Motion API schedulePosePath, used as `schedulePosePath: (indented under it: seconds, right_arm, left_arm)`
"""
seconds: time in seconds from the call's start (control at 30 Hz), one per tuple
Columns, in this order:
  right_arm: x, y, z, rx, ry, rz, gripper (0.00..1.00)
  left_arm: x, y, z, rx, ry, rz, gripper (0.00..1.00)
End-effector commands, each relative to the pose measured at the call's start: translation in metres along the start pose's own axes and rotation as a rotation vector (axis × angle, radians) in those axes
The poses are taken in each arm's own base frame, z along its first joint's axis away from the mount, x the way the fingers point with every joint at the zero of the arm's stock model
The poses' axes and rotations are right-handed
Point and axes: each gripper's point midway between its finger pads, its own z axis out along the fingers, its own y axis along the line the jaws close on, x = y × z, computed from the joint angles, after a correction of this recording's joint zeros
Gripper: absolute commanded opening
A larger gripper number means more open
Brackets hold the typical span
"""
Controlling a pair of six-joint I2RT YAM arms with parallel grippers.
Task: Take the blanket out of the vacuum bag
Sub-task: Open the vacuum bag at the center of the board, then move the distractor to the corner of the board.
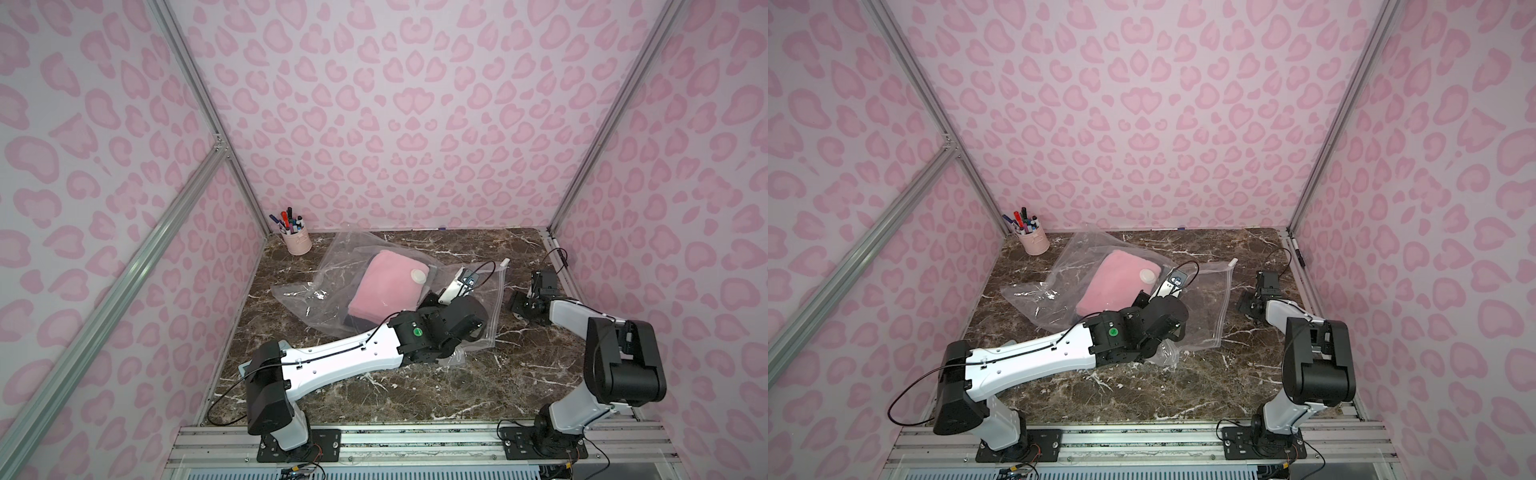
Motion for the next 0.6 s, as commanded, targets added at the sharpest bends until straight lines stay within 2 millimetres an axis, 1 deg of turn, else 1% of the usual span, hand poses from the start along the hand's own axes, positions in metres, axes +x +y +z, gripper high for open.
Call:
schedulePosePath:
  seconds: [0.0, 0.07, 0.13, 0.17, 0.23, 0.27, 0.3, 0.37, 0.43, 0.5, 0.57]
  right_arm:
    - [0.0, 0.0, 0.009, 0.009, 0.018, -0.023, 0.61]
    - [0.002, 0.002, 0.013, 0.002, 0.031, -0.023, 0.55]
    - [0.004, 0.001, 0.014, 0.005, 0.038, -0.023, 0.47]
    - [0.005, 0.0, 0.014, 0.011, 0.044, -0.024, 0.41]
    - [0.008, -0.004, 0.013, 0.032, 0.06, -0.027, 0.25]
    - [0.012, -0.007, 0.012, 0.047, 0.075, -0.032, 0.22]
    - [0.016, -0.01, 0.011, 0.06, 0.092, -0.031, 0.15]
    - [0.031, -0.021, 0.007, 0.111, 0.155, -0.024, 0.0]
    - [0.048, -0.029, 0.0, 0.15, 0.21, -0.002, 0.0]
    - [0.071, -0.04, -0.009, 0.192, 0.272, 0.032, 0.0]
    - [0.089, -0.05, -0.019, 0.23, 0.308, 0.071, 0.0]
  left_arm:
    - [-0.026, 0.03, -0.011, -0.094, -0.081, -0.032, 0.03]
    - [-0.036, 0.045, -0.02, -0.115, -0.122, -0.063, 0.04]
    - [-0.045, 0.056, -0.028, -0.12, -0.16, -0.091, 0.03]
    - [-0.048, 0.063, -0.031, -0.127, -0.177, -0.106, 0.03]
    - [-0.053, 0.07, -0.037, -0.128, -0.202, -0.123, 0.04]
    - [-0.055, 0.072, -0.039, -0.125, -0.213, -0.127, 0.03]
    - [-0.056, 0.074, -0.039, -0.123, -0.22, -0.133, 0.04]
    - [-0.059, 0.074, -0.039, -0.115, -0.234, -0.138, 0.03]
    - [-0.062, 0.075, -0.036, -0.122, -0.244, -0.139, 0.04]
    - [-0.064, 0.077, -0.031, -0.127, -0.254, -0.15, 0.04]
    - [-0.065, 0.076, -0.025, -0.098, -0.264, -0.18, 0.04]
